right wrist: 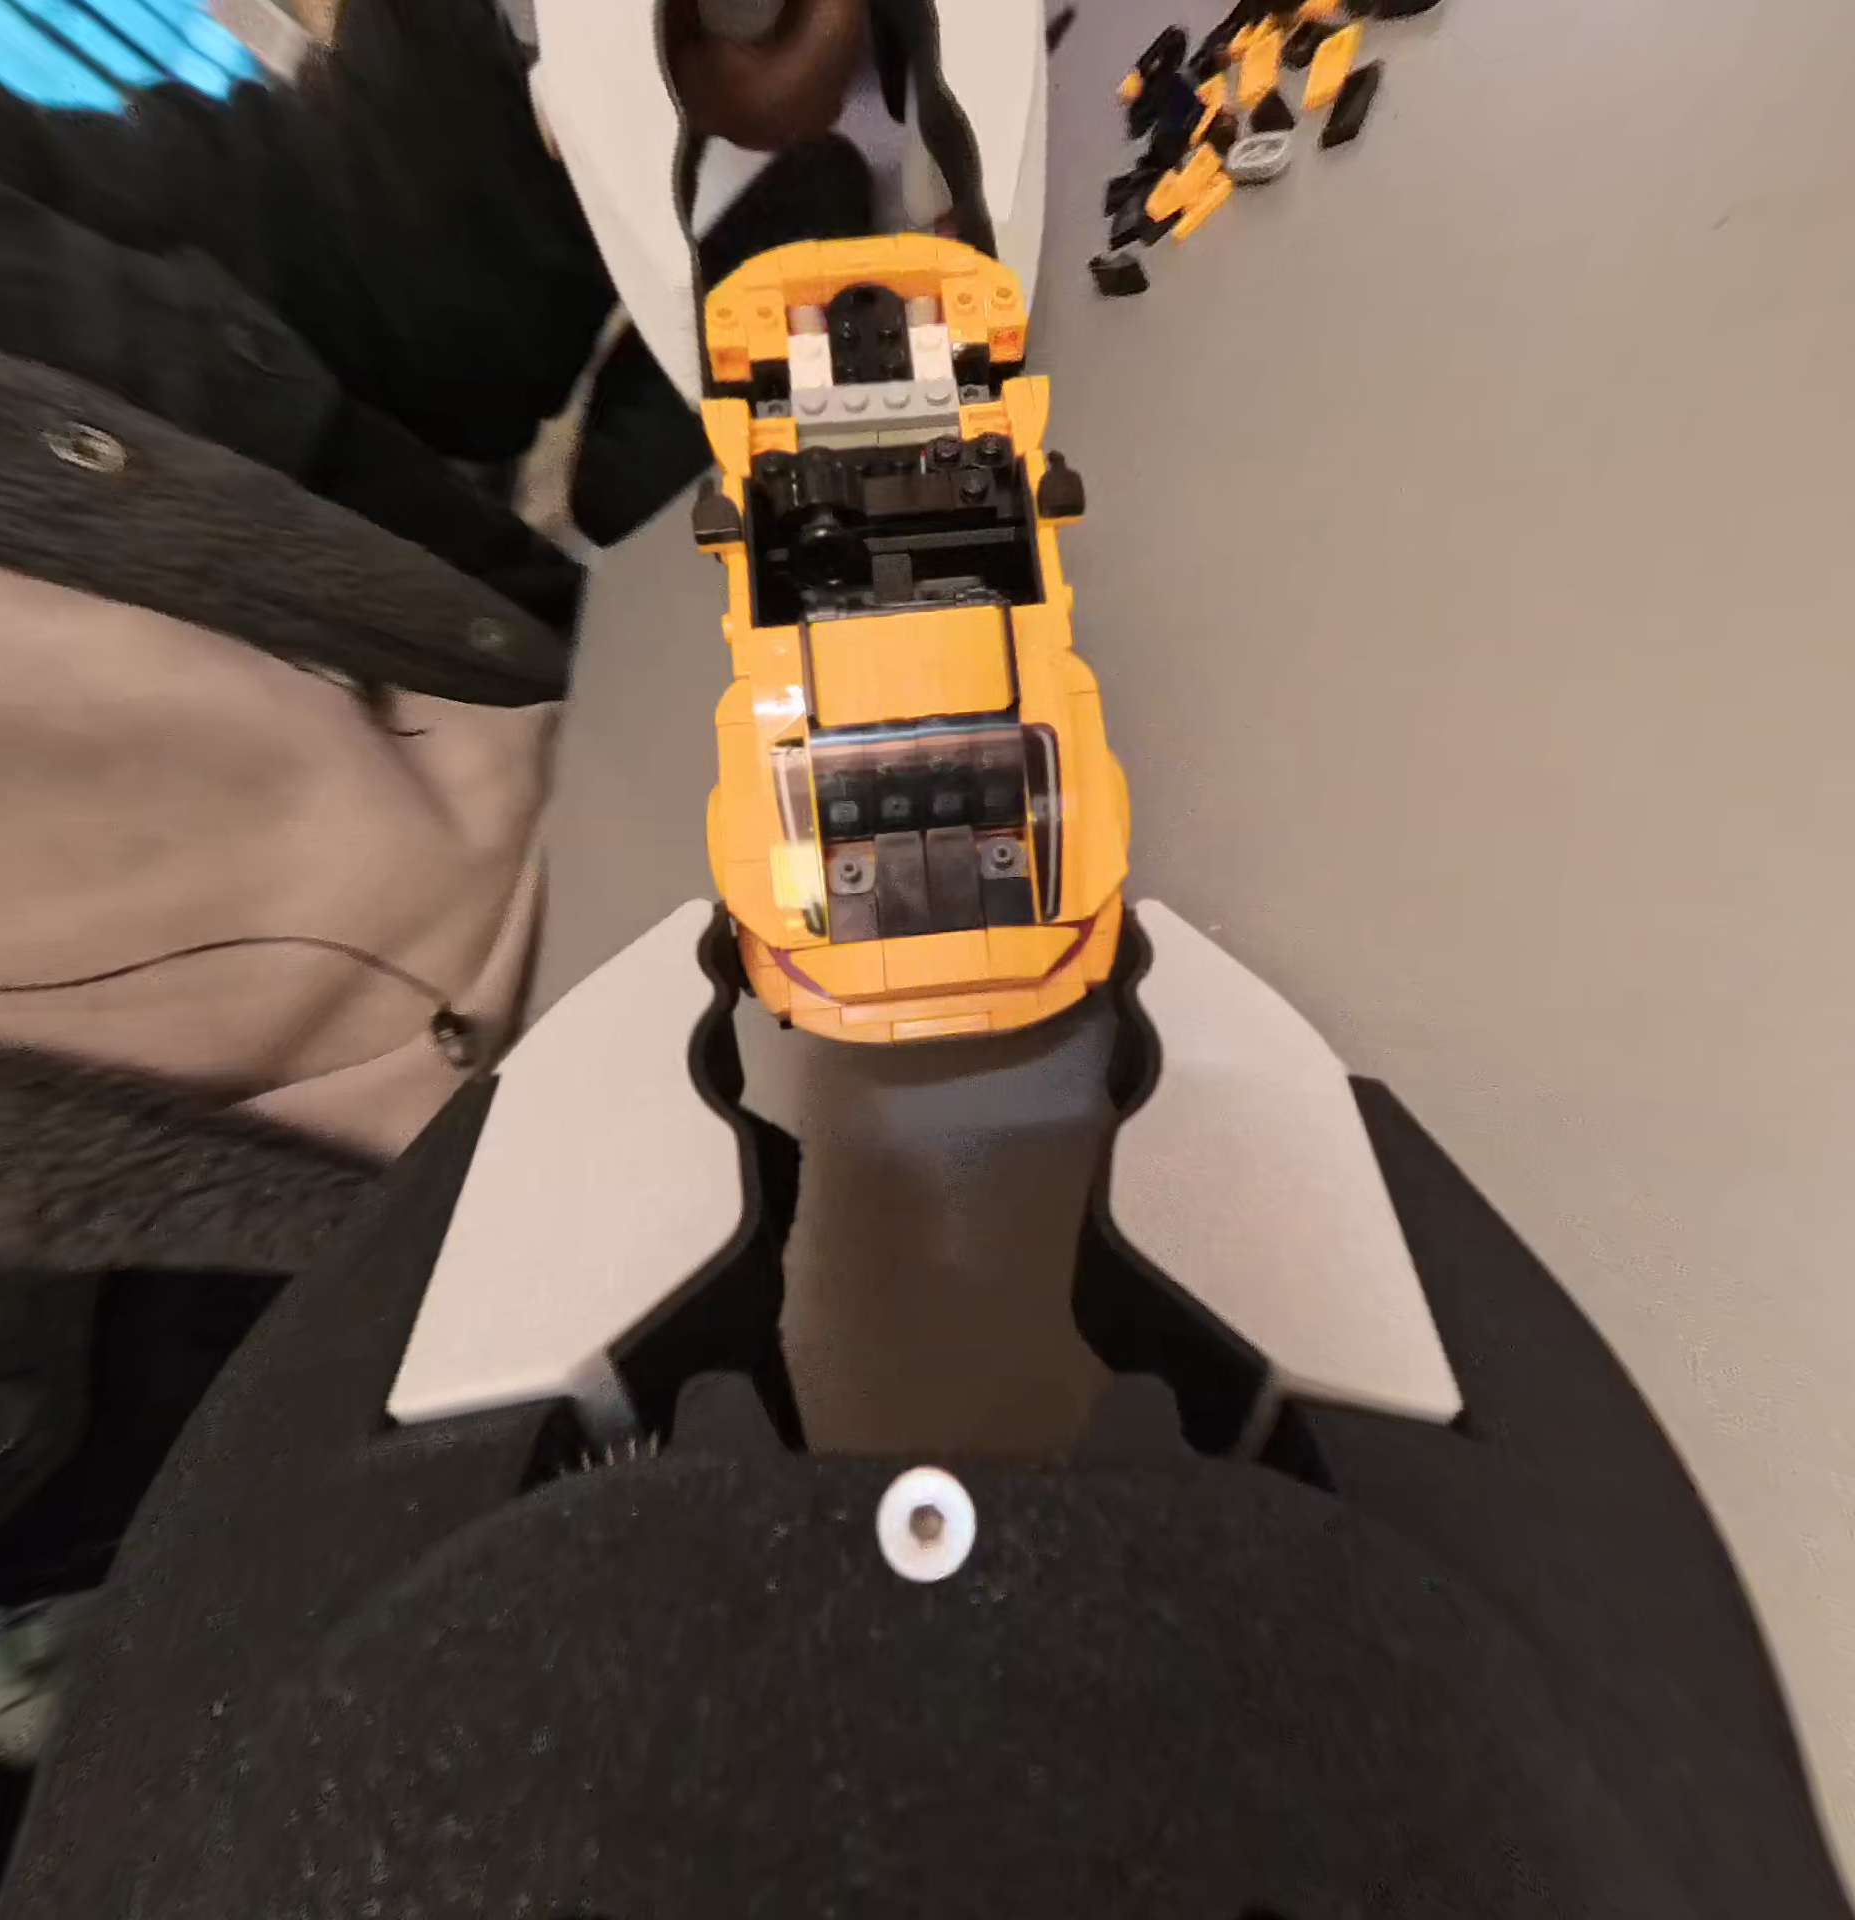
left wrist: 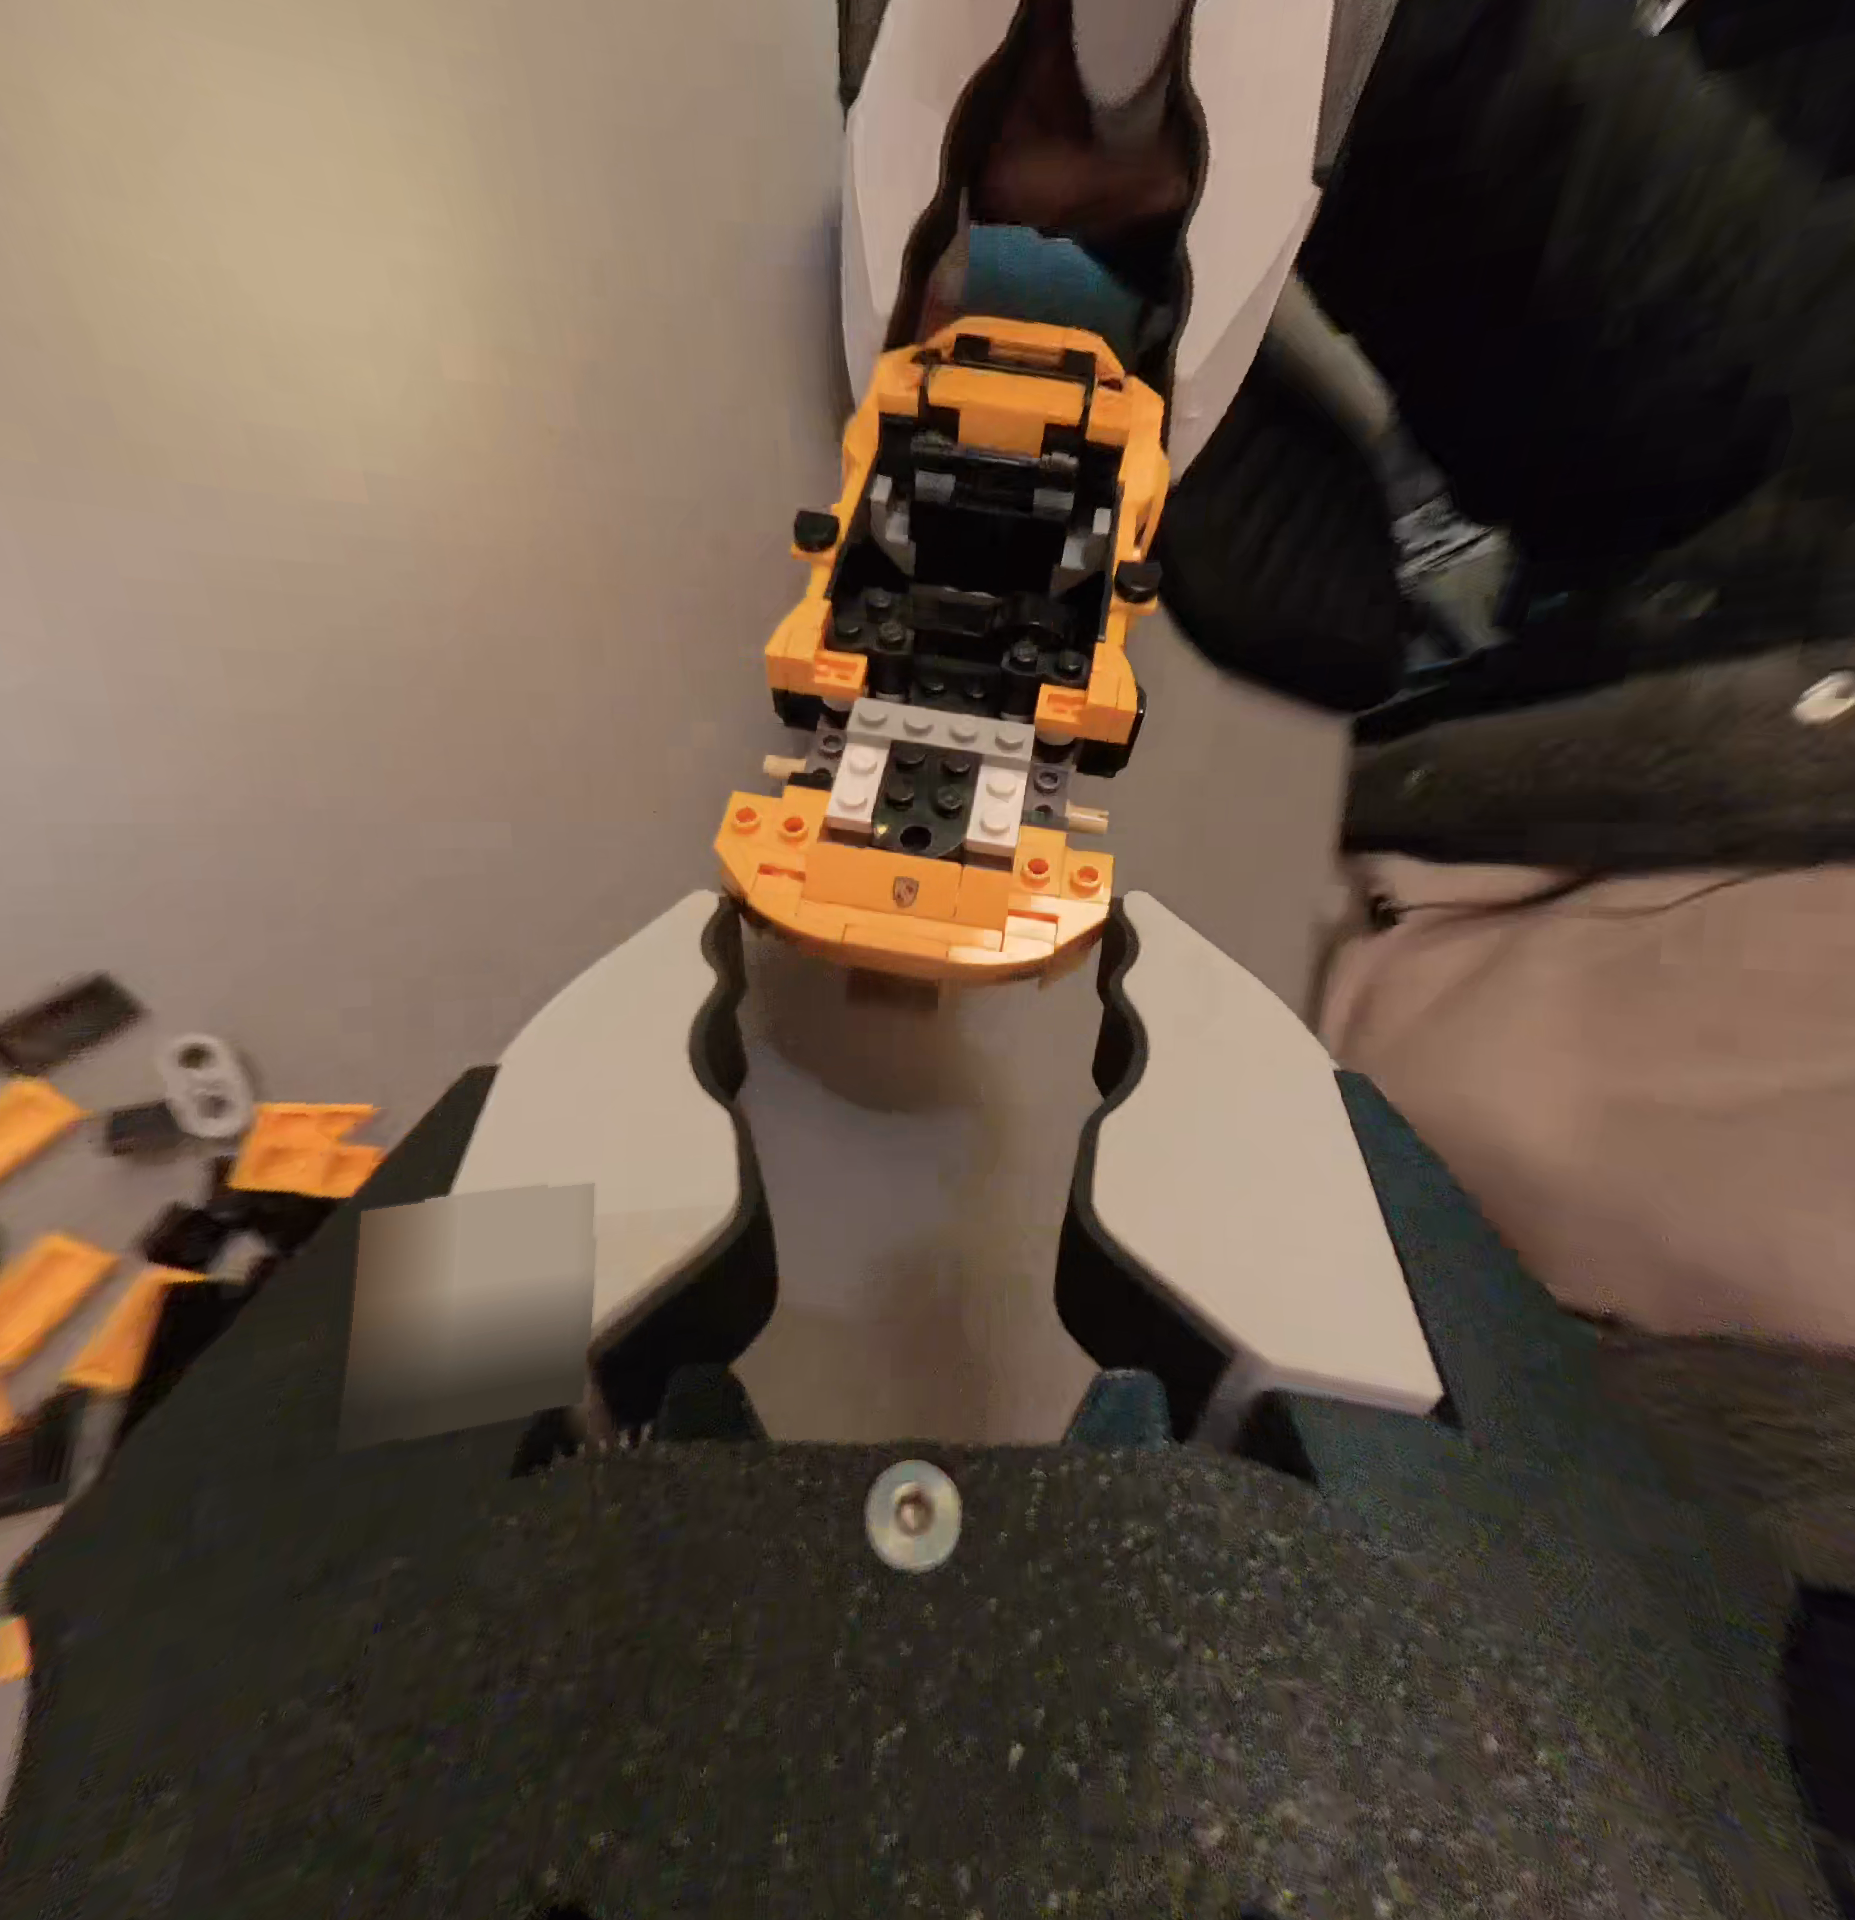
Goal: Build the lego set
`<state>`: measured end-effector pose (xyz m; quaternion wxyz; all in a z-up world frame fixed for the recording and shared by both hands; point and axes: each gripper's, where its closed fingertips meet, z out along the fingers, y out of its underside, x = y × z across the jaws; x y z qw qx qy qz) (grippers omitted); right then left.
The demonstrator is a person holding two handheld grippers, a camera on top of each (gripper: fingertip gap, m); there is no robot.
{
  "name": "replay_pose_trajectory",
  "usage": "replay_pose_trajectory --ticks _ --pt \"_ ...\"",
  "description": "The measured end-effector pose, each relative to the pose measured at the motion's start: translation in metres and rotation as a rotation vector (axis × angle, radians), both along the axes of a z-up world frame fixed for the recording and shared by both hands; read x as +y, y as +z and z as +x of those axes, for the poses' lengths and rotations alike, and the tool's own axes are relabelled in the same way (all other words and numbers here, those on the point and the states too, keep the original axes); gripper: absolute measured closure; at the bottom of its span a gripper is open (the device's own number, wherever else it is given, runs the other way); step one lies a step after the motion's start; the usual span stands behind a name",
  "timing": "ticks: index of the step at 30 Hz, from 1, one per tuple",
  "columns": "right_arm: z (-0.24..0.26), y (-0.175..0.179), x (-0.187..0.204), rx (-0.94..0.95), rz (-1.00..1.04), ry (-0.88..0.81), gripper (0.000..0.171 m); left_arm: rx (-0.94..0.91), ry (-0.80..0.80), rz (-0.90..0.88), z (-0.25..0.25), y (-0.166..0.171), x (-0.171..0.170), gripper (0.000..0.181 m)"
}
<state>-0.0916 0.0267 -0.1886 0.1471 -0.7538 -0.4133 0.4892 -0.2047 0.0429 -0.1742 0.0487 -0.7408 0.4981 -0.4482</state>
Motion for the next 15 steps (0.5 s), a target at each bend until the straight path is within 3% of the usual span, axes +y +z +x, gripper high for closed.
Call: replay_pose_trajectory --ticks 2,6,11,15 --pt "0.002 0.002 -0.004 0.068 -0.129 0.03 0.102 0.031 0.0 -0.16 0.0 -0.002 -0.012 0.116" --pt "0.006 0.006 -0.002 0.102 -0.178 0.037 0.102 0.029 0.01 -0.257 0.002 -0.009 -0.024 0.116" --pt "0.006 -0.002 -0.001 0.04 -0.105 0.021 0.102 0.011 0.045 -0.172 0.002 -0.015 -0.017 0.117" --pt "0.015 0.0 0.019 -0.068 0.112 -0.157 0.103 -0.035 0.154 -0.017 0.002 -0.017 -0.003 0.119"
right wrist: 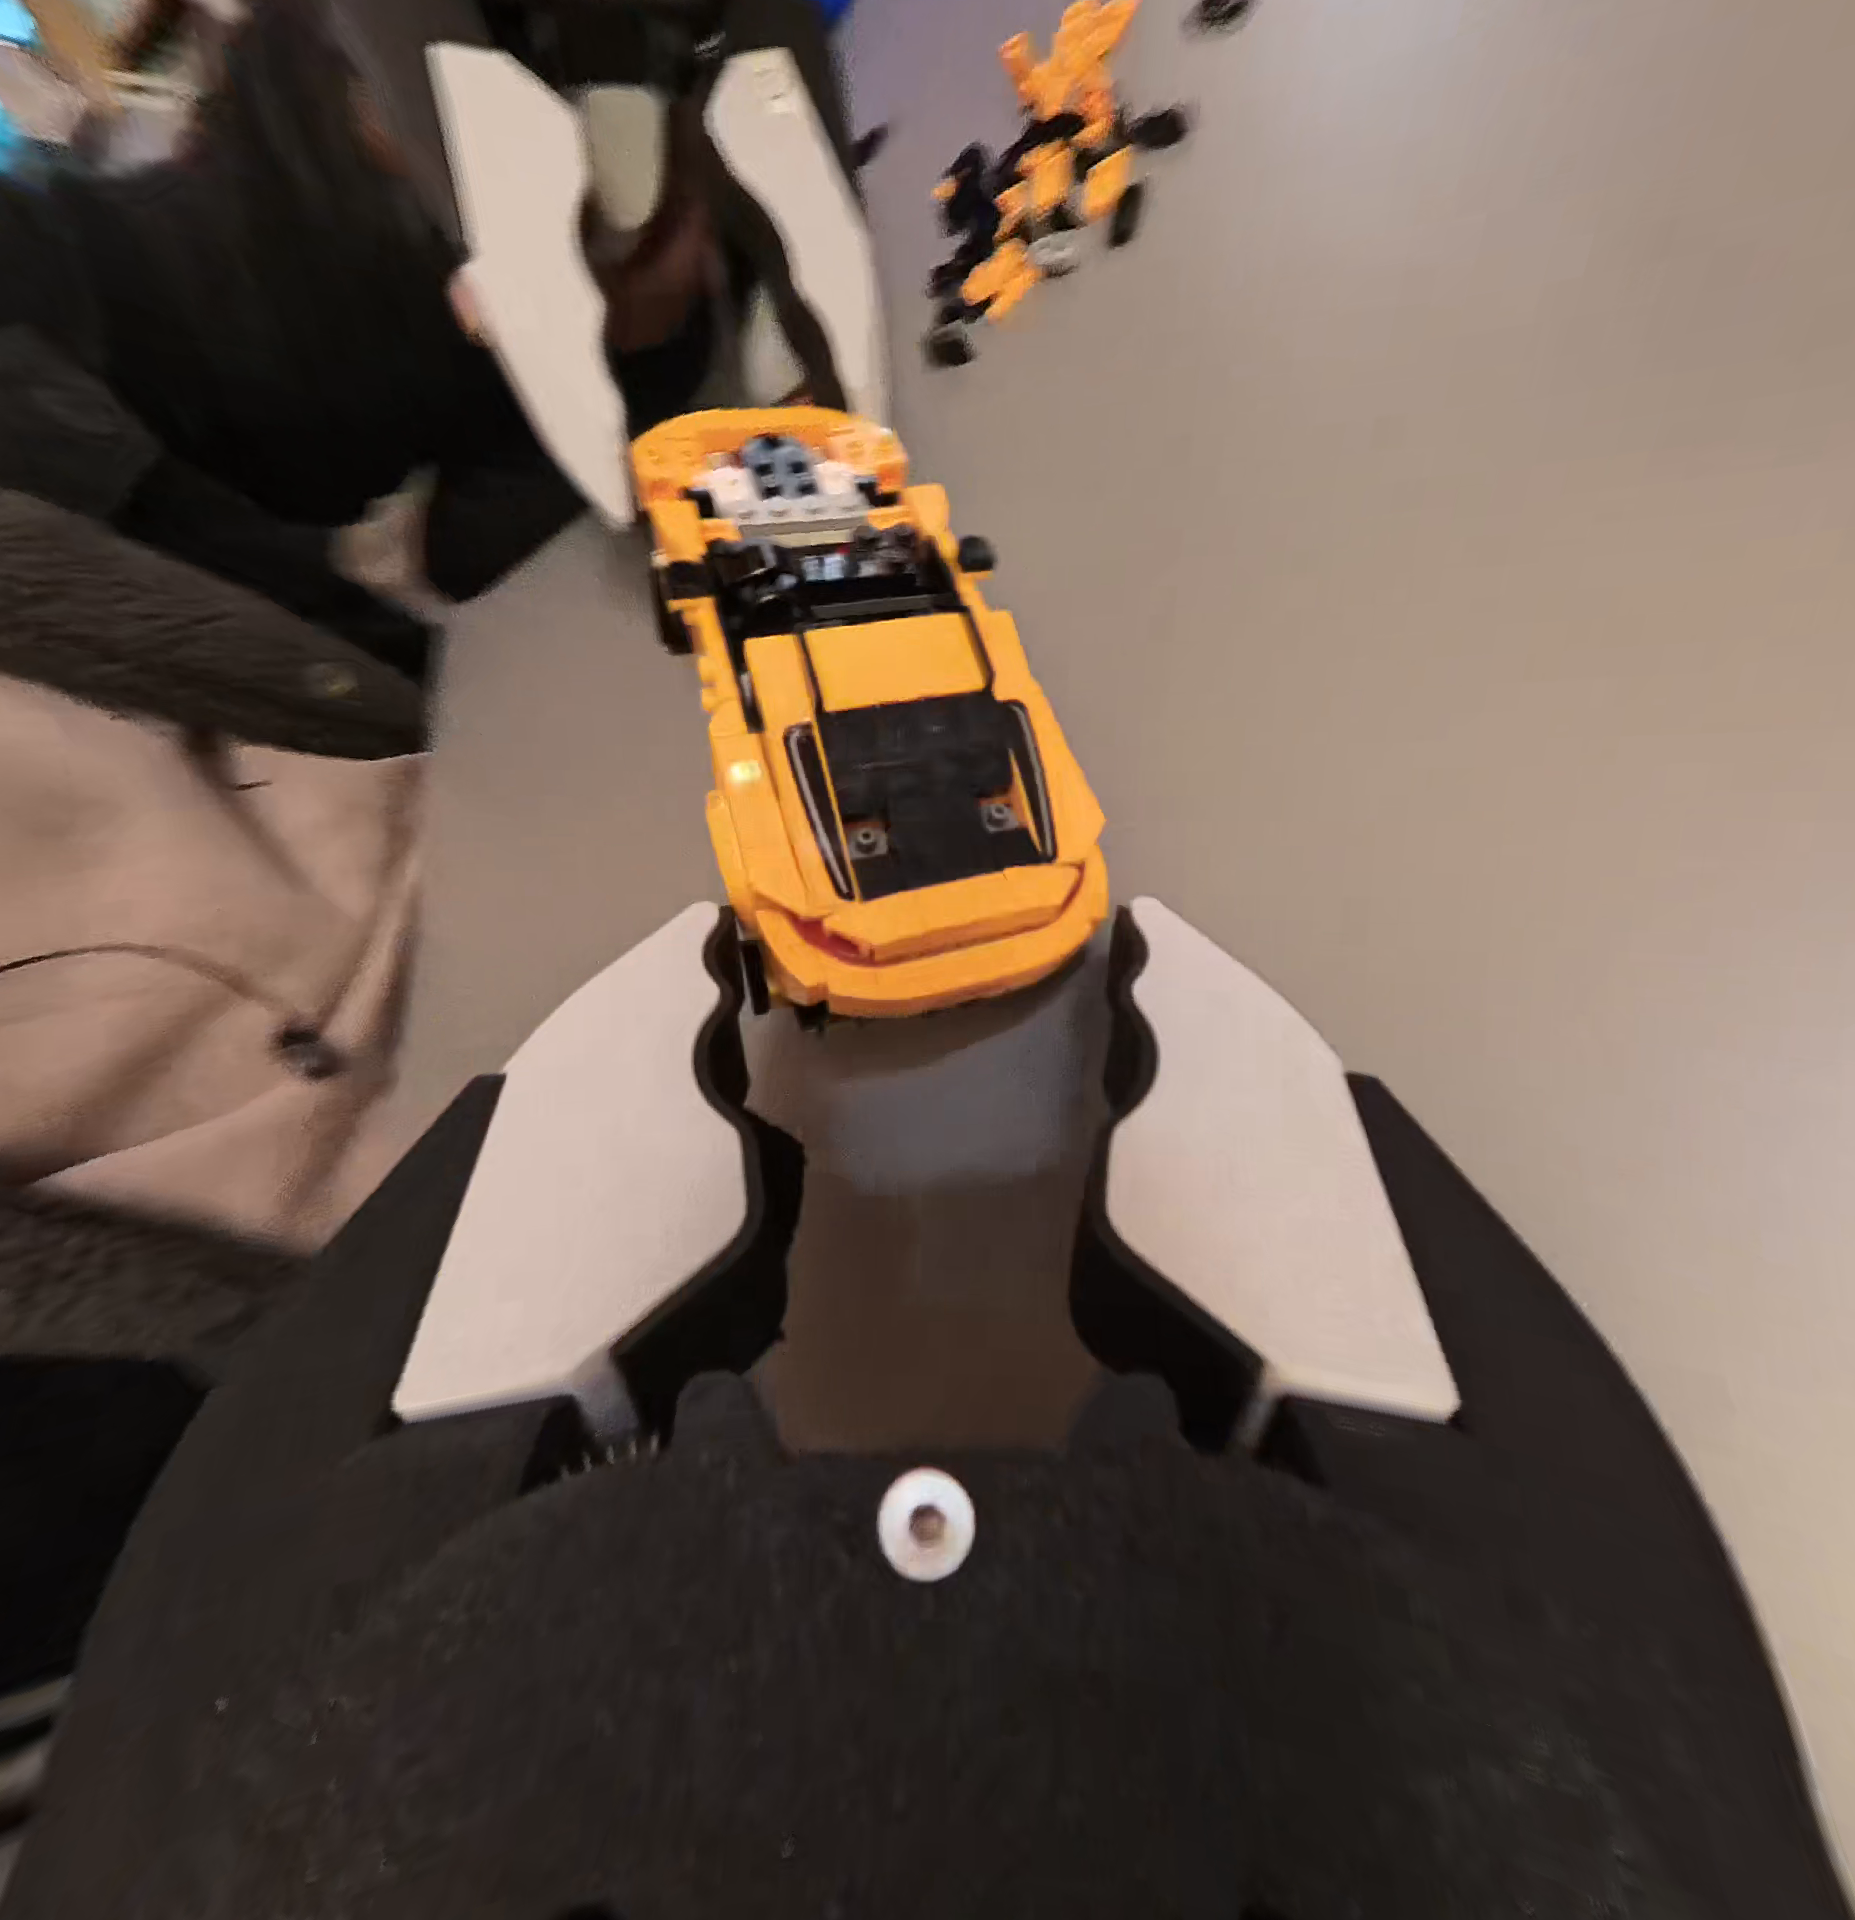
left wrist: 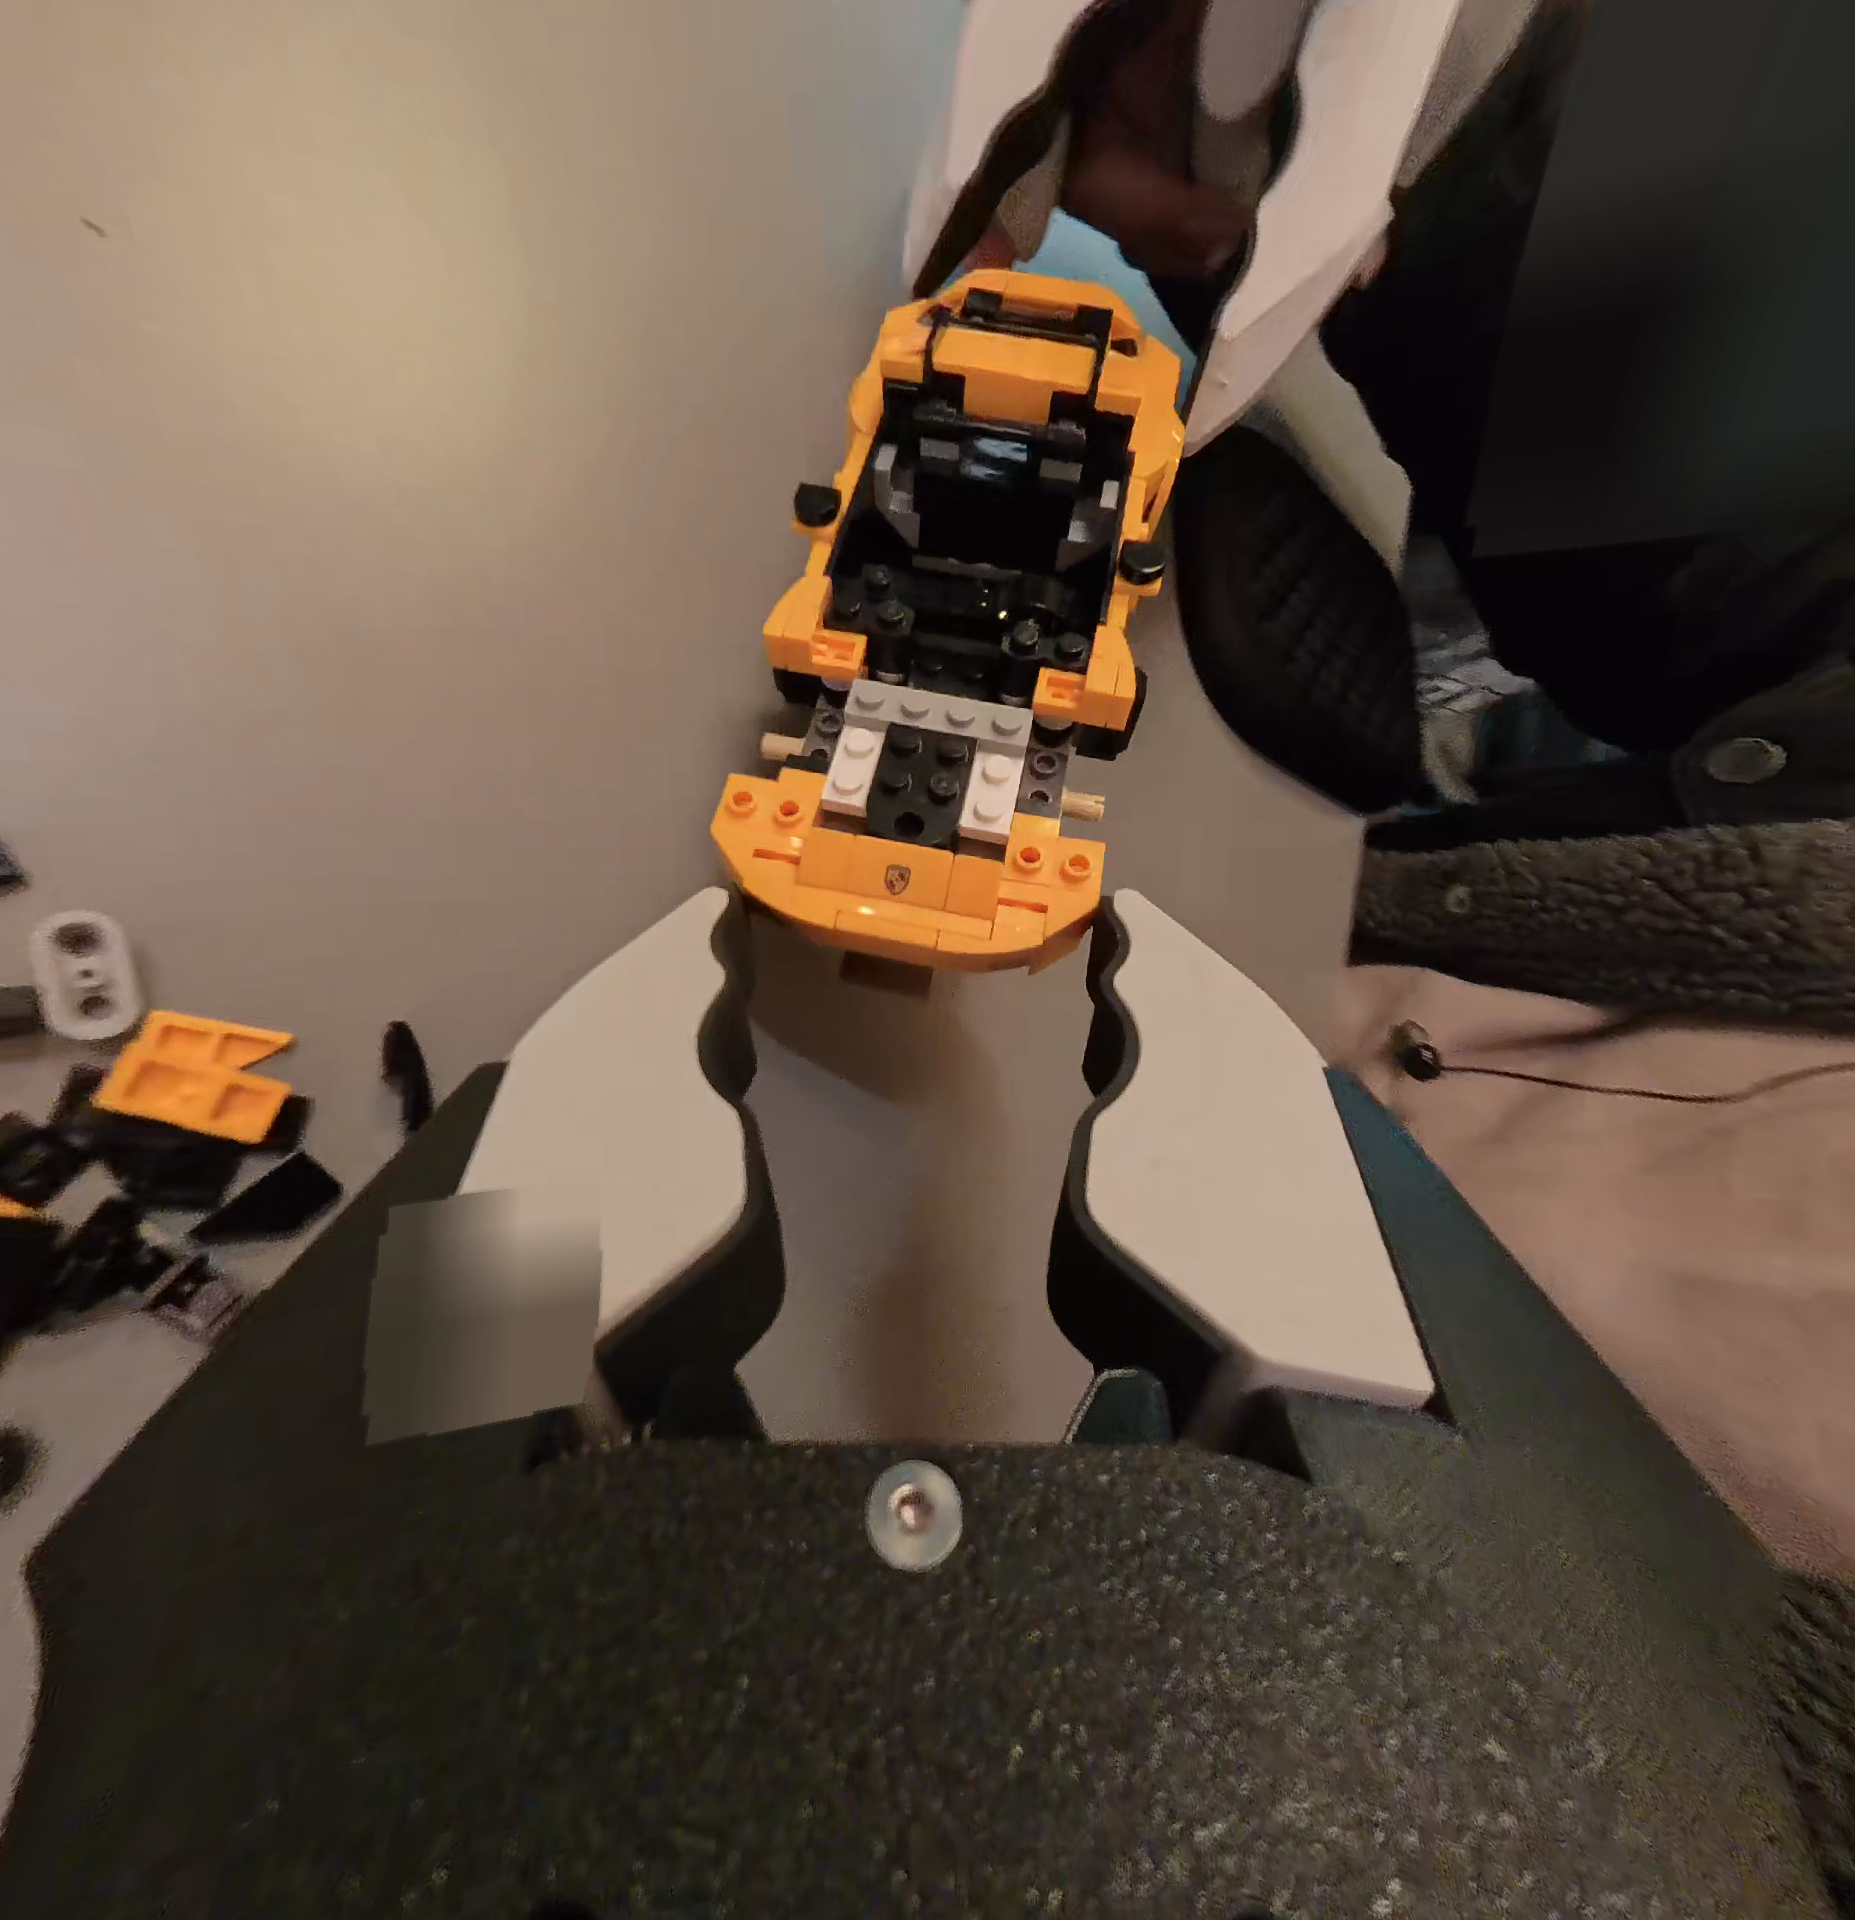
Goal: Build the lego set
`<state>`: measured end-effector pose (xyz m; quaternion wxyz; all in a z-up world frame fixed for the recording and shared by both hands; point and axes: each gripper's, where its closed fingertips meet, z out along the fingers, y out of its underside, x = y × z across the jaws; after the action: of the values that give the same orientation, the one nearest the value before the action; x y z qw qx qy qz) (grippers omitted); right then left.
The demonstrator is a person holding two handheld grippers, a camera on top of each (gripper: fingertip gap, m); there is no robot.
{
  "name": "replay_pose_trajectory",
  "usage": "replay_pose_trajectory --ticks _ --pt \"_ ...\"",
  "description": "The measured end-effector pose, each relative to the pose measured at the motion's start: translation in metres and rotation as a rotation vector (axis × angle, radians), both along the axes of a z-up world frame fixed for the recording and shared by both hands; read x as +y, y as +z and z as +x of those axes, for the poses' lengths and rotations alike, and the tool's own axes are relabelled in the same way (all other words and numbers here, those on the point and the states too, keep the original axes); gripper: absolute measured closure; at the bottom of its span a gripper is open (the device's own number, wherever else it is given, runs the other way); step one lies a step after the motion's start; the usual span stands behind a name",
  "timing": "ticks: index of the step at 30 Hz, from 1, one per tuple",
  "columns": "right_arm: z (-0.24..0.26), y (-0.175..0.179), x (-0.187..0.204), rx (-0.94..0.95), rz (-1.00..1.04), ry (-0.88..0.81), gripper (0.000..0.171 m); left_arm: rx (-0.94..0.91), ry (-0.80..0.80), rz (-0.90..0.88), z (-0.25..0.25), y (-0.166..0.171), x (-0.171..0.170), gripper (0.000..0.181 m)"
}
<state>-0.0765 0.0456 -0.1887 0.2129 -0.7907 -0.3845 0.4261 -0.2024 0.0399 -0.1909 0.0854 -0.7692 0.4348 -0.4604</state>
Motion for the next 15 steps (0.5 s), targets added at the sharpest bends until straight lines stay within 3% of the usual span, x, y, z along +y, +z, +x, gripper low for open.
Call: replay_pose_trajectory --ticks 3,6,9,12,15 --pt "0.014 0.013 0.02 -0.194 0.304 -0.225 0.1 0.003 0.064 0.111 0.001 -0.002 0.003 0.119" --pt "0.005 0.034 0.012 -0.283 0.45 -0.43 0.11 0.017 0.135 0.18 0.006 -0.003 0.005 0.119" --pt "-0.028 0.041 -0.012 -0.292 0.48 -0.537 0.136 0.045 0.204 0.252 0.013 -0.003 0.008 0.12" --pt "-0.066 0.021 -0.028 -0.249 0.39 -0.568 0.171 0.07 0.236 0.285 0.019 -0.005 0.007 0.12" --pt "-0.086 -0.004 -0.03 -0.27 0.278 -0.583 0.171 0.076 0.259 0.301 0.022 -0.002 0.007 0.12"
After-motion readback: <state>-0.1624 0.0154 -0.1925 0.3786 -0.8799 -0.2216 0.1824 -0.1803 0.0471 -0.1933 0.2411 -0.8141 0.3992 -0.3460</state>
